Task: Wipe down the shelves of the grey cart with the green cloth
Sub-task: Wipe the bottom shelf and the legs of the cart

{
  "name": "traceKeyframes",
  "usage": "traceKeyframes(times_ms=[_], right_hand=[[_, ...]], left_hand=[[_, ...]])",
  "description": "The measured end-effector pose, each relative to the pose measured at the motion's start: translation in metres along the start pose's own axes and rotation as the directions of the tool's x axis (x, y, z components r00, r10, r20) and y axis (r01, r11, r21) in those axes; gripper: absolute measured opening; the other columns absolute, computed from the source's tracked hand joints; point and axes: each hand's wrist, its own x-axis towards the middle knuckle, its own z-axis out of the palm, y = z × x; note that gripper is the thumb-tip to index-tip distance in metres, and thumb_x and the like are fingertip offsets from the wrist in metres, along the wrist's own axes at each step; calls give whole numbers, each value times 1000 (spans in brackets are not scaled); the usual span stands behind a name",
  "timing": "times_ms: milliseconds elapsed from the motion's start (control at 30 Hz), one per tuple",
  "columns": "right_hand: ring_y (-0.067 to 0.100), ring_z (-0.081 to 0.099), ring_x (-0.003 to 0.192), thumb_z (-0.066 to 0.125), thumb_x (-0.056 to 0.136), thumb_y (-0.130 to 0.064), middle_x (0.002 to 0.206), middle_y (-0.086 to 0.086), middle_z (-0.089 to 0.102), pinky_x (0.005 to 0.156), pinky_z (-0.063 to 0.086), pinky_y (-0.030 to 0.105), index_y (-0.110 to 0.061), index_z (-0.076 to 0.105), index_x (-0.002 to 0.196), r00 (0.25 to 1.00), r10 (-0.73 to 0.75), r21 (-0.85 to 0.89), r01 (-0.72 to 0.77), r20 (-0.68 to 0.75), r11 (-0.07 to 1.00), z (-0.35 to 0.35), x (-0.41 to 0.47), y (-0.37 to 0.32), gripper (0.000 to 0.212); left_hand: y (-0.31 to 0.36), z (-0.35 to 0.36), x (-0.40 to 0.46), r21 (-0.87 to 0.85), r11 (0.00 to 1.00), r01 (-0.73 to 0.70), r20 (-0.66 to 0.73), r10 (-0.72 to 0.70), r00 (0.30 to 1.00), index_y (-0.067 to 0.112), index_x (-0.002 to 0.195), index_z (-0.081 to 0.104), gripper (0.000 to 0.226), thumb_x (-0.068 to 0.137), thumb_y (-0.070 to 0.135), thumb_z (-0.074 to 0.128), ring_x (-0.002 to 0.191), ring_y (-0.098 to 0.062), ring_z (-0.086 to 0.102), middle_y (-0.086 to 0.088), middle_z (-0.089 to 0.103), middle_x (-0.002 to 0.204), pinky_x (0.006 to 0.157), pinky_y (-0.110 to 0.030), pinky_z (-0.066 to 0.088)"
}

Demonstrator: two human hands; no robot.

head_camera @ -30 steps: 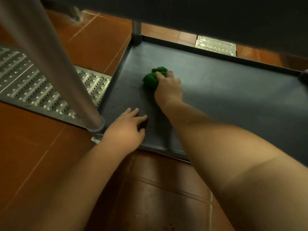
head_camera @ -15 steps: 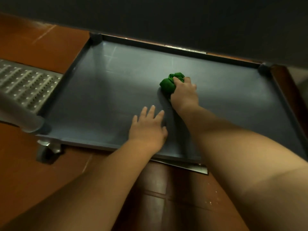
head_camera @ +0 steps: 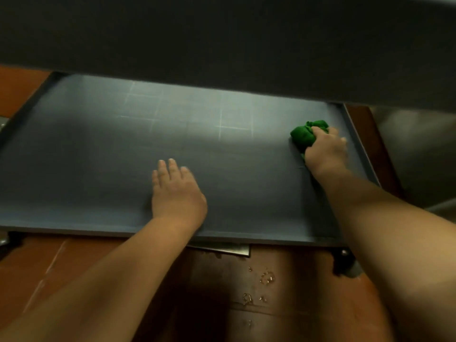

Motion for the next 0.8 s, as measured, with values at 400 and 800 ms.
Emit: traceKeyframes(times_ms=[400,800], right_hand=[[40,42,121,50,96,-22,143,11,37,100,40,49,-30,44,146,995,94,-46,-95,-24,994,-21,4,74,51],[42,42,122,51,96,-19,143,14,37,102,38,50,-31,38,150,990,133,-104,-138,-54,985,-17,-5,75,56]], left_hand=[[93,21,-7,-82,930,-359,123,366,922,43,152,12,72,89,70,36,150,-23,4,2,9,163,121,-43,9],[-13,-9,4,-98,953,-287,97,297,950,40,147,34,61,90,44,54,148,-22,16,-1,19,161,120,-34,16]])
